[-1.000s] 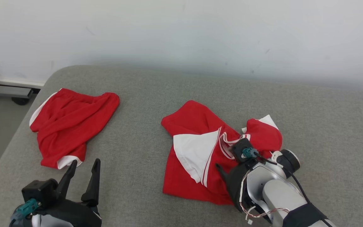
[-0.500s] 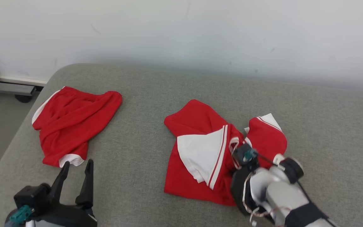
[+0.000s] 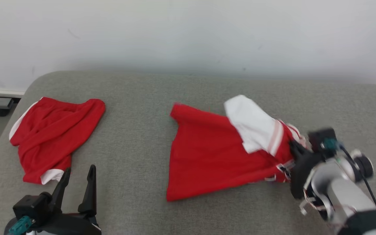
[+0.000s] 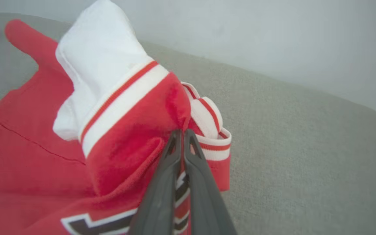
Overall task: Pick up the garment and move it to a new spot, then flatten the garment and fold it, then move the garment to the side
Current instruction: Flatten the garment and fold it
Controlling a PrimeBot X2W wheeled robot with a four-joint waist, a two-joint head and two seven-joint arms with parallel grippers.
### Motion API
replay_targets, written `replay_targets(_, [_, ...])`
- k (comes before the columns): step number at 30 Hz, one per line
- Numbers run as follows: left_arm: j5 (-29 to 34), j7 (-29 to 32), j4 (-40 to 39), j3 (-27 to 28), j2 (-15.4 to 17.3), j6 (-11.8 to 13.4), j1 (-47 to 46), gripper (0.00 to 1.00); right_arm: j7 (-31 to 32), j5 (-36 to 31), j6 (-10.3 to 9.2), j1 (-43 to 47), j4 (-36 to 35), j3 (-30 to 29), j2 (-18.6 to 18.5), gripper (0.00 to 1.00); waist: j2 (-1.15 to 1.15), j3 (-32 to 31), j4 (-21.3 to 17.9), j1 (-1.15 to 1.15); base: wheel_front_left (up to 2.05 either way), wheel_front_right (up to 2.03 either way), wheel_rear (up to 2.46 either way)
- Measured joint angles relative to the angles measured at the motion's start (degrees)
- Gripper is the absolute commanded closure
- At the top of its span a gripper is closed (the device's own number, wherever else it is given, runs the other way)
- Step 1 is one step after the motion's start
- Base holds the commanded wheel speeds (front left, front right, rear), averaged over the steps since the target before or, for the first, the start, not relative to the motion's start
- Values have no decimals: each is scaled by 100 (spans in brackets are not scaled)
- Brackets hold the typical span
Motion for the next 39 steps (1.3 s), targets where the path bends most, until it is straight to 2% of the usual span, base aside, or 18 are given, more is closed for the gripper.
replay_targets(5, [49,-1,-86,-81,-102,0,5,0,-70,244,-130,894,98,-200,-103,100,0,16,-141,-1,0,0,0])
replay_targets(6, [49,-1,-98,-75,-120,0,7,0,-78,267,-133,1029,131,-191,-79,89,0,25,-156,0,0,0,0])
replay_targets(7, [51,-1,-115,-48,-116,0,17,0,-82,270,-134,1122,152,-174,-35,62,0,35,-172,0,0,0,0])
replay_targets(8, [56,-1,-126,-35,-101,0,32,0,-85,272,-153,1159,152,-162,22,5,0,45,-190,0,0,0,0])
replay_targets(9, [70,-1,-129,-33,-92,0,53,0,-92,282,-185,1156,131,-164,73,0,0,56,-210,0,0,0,0])
replay_targets(14, [113,-1,-124,-69,-112,0,55,0,-247,410,-200,1124,-220,-315,68,0,0,103,-268,0,0,0,0])
replay_targets(21, [198,-1,-101,-90,-147,0,52,0,-408,494,-115,1118,-1223,-334,87,0,0,84,-266,0,0,0,0])
replay_targets(29, [200,-1,-34,-179,-204,-5,34,0,-364,502,-68,1130,-2041,-308,2,0,0,30,-213,0,0,0,0])
replay_targets(34, [202,-1,1,-196,-249,-7,25,0,-175,438,-75,1090,-2119,-191,-27,0,0,6,-163,0,0,0,0])
replay_targets(39, [214,-1,14,-252,-302,-27,3,0,191,224,-75,456,-1667,-4,-81,0,0,12,-116,0,0,0,0])
